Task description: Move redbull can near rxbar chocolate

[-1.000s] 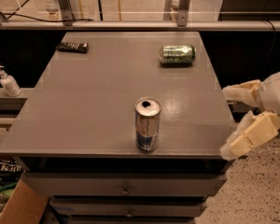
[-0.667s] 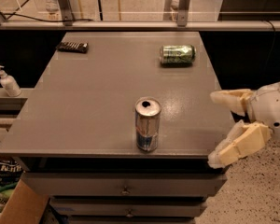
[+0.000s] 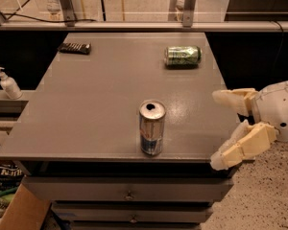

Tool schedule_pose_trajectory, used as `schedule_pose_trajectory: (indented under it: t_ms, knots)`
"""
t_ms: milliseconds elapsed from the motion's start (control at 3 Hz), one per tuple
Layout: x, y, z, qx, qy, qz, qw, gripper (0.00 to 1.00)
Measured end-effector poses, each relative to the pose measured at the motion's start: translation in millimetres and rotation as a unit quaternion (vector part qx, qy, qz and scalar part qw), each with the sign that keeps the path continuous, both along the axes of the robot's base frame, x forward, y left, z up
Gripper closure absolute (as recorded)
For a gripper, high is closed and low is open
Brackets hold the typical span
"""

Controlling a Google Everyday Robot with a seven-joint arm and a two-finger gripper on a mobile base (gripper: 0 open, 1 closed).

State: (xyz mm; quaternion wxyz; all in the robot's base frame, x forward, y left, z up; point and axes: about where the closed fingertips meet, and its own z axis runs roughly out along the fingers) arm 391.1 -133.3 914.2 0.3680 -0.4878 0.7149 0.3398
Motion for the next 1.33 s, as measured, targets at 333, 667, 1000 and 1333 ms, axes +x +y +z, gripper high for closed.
schedule_pose_trajectory:
  t_ms: [333, 667, 1000, 1333]
  knots:
    - [1.8, 3.9, -1.5, 0.029, -0.014, -0.006, 0.9995, 0.0]
    - [4.6, 26.6, -9.0, 0.075, -0.038, -0.022, 0.9962, 0.0]
    - [10.5, 56.4, -19.5, 0.105, -0.059, -0.04, 0.9919, 0.0]
    - [14.8, 86.6, -33.2, 0.117, -0.063, -0.049, 0.99, 0.0]
